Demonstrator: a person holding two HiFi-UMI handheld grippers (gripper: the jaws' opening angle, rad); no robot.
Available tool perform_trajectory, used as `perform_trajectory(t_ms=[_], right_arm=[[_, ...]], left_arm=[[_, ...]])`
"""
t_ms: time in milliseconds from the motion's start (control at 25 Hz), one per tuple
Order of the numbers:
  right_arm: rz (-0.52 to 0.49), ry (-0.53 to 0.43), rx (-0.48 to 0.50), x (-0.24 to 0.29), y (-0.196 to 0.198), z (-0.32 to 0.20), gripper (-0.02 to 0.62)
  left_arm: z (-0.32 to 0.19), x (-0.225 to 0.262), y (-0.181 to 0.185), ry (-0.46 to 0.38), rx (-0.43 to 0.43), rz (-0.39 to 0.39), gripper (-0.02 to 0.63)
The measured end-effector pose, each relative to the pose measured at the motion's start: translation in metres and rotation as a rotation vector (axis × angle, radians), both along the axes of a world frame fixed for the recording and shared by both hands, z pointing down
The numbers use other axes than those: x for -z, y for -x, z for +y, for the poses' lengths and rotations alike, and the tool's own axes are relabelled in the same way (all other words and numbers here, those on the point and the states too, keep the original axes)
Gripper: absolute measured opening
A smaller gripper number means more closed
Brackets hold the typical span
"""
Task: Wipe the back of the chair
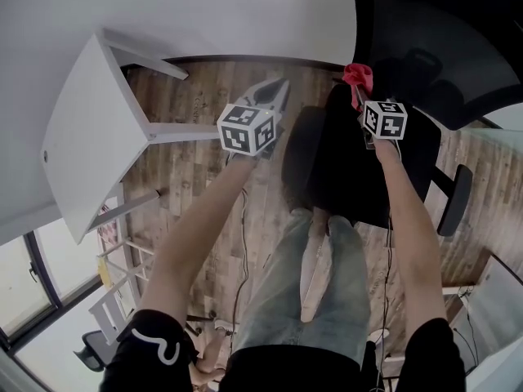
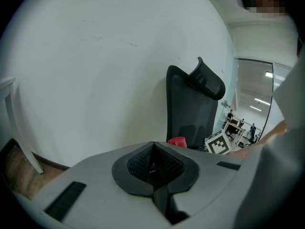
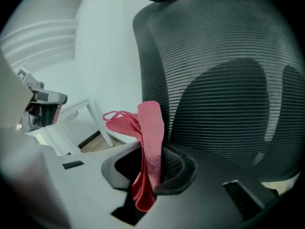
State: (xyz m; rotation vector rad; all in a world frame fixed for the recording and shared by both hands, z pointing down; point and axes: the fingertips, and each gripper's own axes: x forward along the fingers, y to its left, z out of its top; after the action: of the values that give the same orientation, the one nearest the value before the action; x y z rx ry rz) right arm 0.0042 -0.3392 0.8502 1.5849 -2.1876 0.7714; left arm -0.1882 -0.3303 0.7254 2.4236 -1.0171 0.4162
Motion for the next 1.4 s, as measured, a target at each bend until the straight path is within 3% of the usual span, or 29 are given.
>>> perform_trajectory(t_ms=[360,920,1160,1400], right_arm=[[0.033,0.02,-0.093,0.004,-0.096,0.024,0.077],[0.068,0.023,-0.307,0.023,-0.289,0.095,0.078],[0.052,0.014,-0.347,0.027,-0.335,0.121,0.078],[0.051,0.002,-0.366,0.041,-0.359,0.141,0.078]], left_arm=[[0.011,0.004,-0.083,0.0,-0.08,0.013,0.023],[0.045,0.016,-0.259,-0.01,-0.254,0.031,0.023],[0.059,0.025,-0.307,-0.018,-0.302,0.021,0.023],[0.072,0.036,-0.333,-0.032,-0.334,0.017,0.023]])
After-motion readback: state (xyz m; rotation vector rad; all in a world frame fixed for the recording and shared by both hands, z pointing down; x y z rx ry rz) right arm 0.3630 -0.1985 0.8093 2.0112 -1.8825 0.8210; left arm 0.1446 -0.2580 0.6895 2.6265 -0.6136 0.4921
